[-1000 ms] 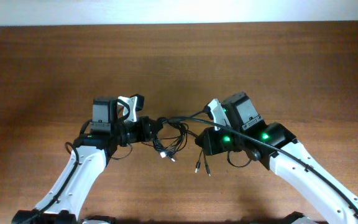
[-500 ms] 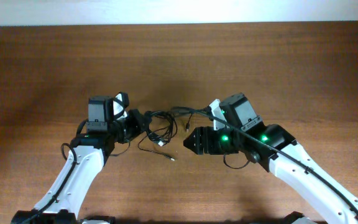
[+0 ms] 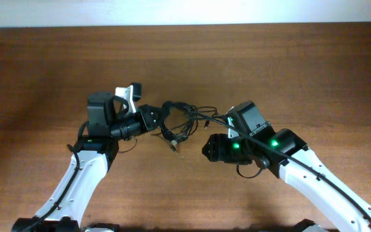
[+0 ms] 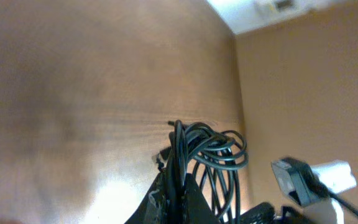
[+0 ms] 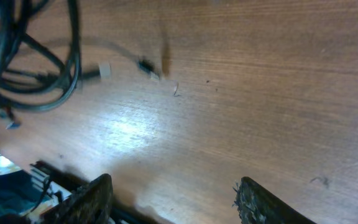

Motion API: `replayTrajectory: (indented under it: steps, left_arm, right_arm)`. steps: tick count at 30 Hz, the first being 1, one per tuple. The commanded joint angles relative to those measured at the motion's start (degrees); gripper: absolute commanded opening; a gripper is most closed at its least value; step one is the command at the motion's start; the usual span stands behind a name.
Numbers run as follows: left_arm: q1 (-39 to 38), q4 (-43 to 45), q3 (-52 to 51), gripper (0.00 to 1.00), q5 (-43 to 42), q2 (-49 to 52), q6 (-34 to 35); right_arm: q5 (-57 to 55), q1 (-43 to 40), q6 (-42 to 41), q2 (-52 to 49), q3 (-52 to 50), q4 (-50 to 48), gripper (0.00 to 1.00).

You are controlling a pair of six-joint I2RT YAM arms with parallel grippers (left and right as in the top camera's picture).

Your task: Untangle cables

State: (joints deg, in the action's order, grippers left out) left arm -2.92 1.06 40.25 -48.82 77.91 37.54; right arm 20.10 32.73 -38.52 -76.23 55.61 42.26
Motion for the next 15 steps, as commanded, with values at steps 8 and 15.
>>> replayTrajectory:
  steps: [8, 15]
  left_arm:
    - [-10.4, -11.6, 0.1, 0.0, 39.3, 5.2, -11.8]
    - [-16.0, -8.5, 0.1, 0.0, 43.8, 9.6, -16.9]
  right_arm:
    - [3.0, 0.3, 2.3, 0.9, 0.5, -0.8, 0.44]
    - [10.9, 0.3, -10.7, -5.6, 0.5, -11.9, 0.25]
